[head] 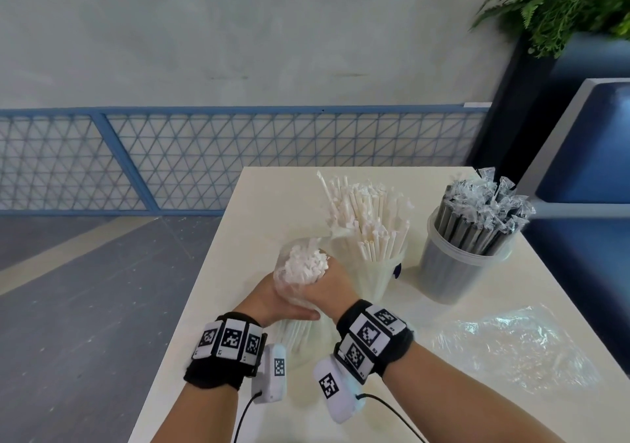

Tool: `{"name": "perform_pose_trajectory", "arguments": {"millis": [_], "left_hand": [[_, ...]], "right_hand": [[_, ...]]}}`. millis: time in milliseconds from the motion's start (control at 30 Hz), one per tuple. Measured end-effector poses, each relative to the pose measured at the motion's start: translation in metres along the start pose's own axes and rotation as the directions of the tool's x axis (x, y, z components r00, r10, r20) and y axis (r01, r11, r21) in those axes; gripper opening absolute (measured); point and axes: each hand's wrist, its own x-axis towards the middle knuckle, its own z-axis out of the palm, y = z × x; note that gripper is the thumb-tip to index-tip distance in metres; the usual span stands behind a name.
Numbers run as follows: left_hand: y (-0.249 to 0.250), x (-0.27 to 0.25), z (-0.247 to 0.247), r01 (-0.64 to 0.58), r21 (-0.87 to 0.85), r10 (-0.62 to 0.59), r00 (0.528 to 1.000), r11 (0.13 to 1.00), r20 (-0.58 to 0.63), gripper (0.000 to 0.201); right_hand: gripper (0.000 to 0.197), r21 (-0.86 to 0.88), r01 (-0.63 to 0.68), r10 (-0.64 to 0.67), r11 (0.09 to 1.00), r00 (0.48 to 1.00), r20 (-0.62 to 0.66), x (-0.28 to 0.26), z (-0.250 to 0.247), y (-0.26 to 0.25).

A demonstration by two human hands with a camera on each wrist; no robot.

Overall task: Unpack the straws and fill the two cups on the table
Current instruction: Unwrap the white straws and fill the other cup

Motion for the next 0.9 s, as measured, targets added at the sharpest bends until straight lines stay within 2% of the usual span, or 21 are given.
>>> {"name": "perform_pose_trajectory", "arguments": {"millis": [100, 167, 233, 300, 400, 433, 500, 567, 633, 733, 833, 900], "left_hand": [[-0.003, 0.003, -0.001, 0.034, -0.013, -0.033, 0.999, 0.999, 0.022, 0.048], [-0.002, 0.003, 0.003, 0.029, -0.053, -0.028, 1.0, 0.998, 0.011, 0.044], [-0.001, 0.0, 0.007, 0.042, -0.085, -0.043, 0.999, 0.995, -0.008, 0.047], [-0.004, -0.002, 0.009, 0.049, -0.1, -0.048, 0.999, 0.994, 0.009, 0.038], [-0.002, -0.002, 0.009, 0.02, -0.085, -0.018, 1.0, 0.996, 0.019, 0.069], [-0.002, -0.002, 0.008, 0.027, -0.094, -0.026, 1.0, 0.995, 0.012, 0.064], [-0.004, -0.003, 0.006, 0.025, -0.119, -0.031, 0.998, 0.993, -0.052, 0.043], [-0.005, -0.006, 0.003, 0.012, -0.155, -0.033, 0.99, 0.988, -0.138, 0.027], [-0.008, -0.007, 0.003, -0.009, -0.191, -0.026, 0.982, 0.982, -0.185, 0.026], [-0.003, -0.009, 0.007, -0.017, -0.181, -0.018, 0.982, 0.983, -0.188, 0.022], [-0.003, -0.007, 0.01, -0.027, -0.166, -0.003, 0.985, 0.986, -0.175, 0.02], [-0.004, -0.006, 0.009, -0.024, -0.158, -0.004, 0.984, 0.987, -0.177, 0.02]], "right_hand": [[0.03, 0.059, -0.047, 0.05, 0.997, 0.997, -0.055, -0.001, 0.005, 0.001], [0.034, 0.041, -0.059, 0.063, 0.997, 0.992, -0.111, 0.0, 0.007, 0.001], [0.021, 0.037, -0.055, 0.06, 0.998, 0.989, -0.133, 0.0, 0.005, -0.003], [0.016, 0.018, -0.044, 0.046, 0.999, 0.992, -0.114, 0.002, -0.002, -0.003], [0.025, 0.002, -0.01, 0.01, 1.0, 0.998, -0.067, 0.004, -0.008, 0.001], [0.029, 0.005, 0.007, -0.007, 1.0, 0.999, -0.035, 0.004, -0.01, 0.003], [0.035, -0.025, 0.061, -0.06, 0.998, 0.998, 0.026, 0.002, -0.014, 0.006], [0.033, -0.064, 0.114, -0.111, 0.991, 0.993, 0.038, -0.002, -0.019, 0.008], [0.023, -0.072, 0.137, -0.139, 0.988, 0.99, -0.014, -0.005, -0.023, 0.012], [0.021, -0.071, 0.153, -0.156, 0.986, 0.987, -0.044, -0.01, -0.027, 0.011], [0.027, -0.062, 0.144, -0.147, 0.988, 0.988, -0.038, -0.012, -0.025, 0.011], [0.042, -0.084, 0.113, -0.12, 0.99, 0.989, -0.081, -0.011, -0.022, 0.014]]}}
